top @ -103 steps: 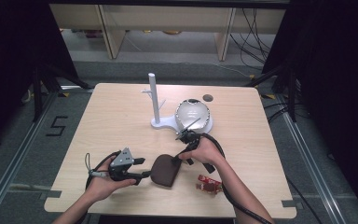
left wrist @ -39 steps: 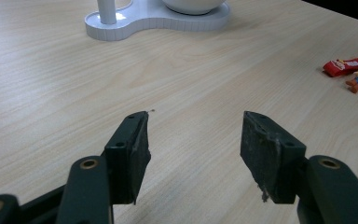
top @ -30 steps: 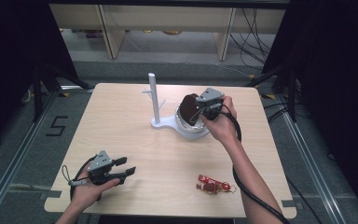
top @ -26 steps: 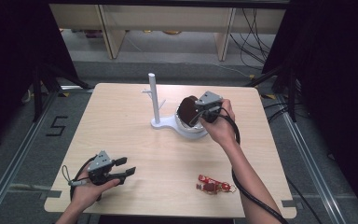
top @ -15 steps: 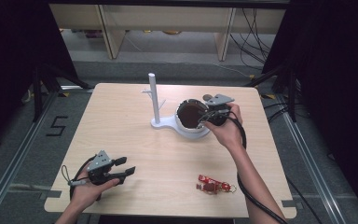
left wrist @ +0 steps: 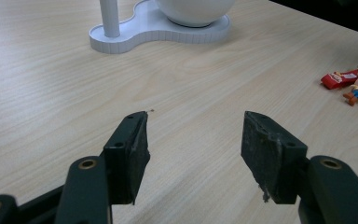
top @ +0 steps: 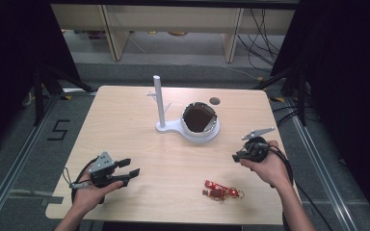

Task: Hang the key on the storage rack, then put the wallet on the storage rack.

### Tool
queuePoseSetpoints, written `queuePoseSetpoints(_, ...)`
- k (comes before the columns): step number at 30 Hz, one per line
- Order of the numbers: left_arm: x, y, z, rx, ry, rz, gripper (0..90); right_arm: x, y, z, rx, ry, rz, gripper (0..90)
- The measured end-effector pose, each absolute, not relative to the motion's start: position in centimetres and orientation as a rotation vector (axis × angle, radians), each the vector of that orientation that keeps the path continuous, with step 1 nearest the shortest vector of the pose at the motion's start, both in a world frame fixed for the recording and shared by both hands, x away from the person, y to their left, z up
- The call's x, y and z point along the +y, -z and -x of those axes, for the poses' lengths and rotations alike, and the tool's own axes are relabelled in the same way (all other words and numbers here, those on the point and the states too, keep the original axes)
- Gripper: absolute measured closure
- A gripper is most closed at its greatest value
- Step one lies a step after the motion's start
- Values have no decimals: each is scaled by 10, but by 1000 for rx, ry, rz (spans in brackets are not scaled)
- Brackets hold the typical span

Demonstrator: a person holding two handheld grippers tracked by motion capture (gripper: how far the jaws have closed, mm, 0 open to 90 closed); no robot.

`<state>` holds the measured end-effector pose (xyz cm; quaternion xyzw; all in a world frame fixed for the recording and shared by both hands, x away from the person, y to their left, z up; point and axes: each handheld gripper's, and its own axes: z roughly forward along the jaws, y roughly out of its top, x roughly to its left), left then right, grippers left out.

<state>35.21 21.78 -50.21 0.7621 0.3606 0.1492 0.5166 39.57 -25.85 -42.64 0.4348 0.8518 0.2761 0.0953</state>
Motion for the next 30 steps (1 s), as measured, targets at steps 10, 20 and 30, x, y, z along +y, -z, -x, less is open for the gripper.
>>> queuePoseSetpoints(10, 214, 499, -346, 822, -351, -1827, 404, -258, 439, -368, 2736, -686, -1304, 770)
queuePoseSetpoints(20, 213, 499, -345, 822, -347, -1830, 404, -261, 454, -366, 2907, -525, -1190, 608)
queuePoseSetpoints(30, 215, 498, -343, 836, -355, -1836, 402, -266, 463, -356, 2954, -425, -1113, 503)
